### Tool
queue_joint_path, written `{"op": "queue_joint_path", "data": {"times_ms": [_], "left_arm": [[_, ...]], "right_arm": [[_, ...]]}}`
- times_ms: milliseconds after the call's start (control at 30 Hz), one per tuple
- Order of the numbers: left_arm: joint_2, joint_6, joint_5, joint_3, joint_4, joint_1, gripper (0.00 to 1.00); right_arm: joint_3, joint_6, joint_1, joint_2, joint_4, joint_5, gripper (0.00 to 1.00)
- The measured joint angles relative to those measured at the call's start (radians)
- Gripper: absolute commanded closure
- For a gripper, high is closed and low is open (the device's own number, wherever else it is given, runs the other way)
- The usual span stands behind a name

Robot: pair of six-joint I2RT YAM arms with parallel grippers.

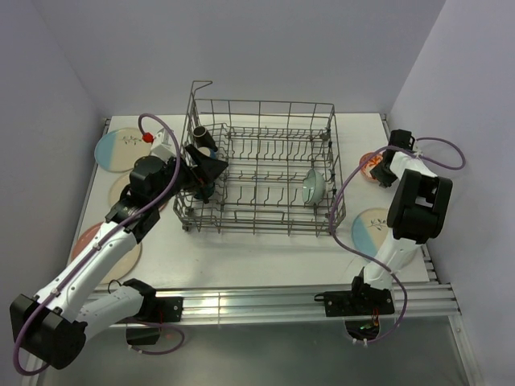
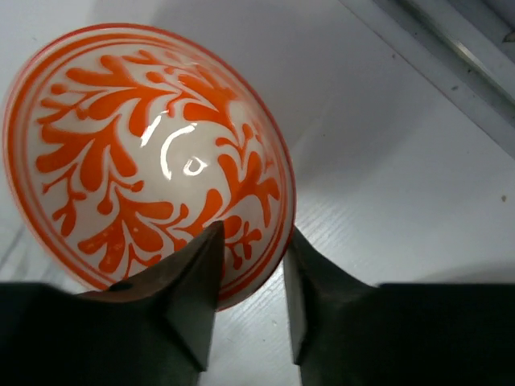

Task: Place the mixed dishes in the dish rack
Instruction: Grab a bowl with the right arm, then pass the bowl from the right arm to the left

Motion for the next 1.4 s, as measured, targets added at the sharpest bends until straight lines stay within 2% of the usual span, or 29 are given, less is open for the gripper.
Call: {"op": "queue_joint_path", "data": {"times_ms": [300,533,767,967,1200,1400], "left_arm": [[0.010,0.003,0.000,0.002,0.000,0.000,0.01],[0.037,0.003,0.017,0.003,0.011,0.000,0.03],[0.062,0.003,0.047,0.012,0.037,0.000,0.03],[0.083,0.005,0.083,0.032,0.066,0.000,0.05],[0.146,0.019,0.139,0.079,0.108,-0.013,0.05],[0.261,0.060,0.151,0.205,0.115,-0.089,0.06]], "right_arm": [[-0.011,0.017,-0.010,0.005,0.056,-0.062,1.00],[-0.119,0.001,-0.011,-0.105,0.082,-0.067,1.00],[-0.143,-0.055,-0.010,-0.332,0.150,-0.048,1.00],[-0.113,-0.179,0.007,-0.445,0.164,-0.174,1.00],[-0.062,-0.402,0.151,-0.575,0.076,-0.414,1.00],[0.064,-0.521,0.353,-0.654,0.013,-0.482,1.00]]}}
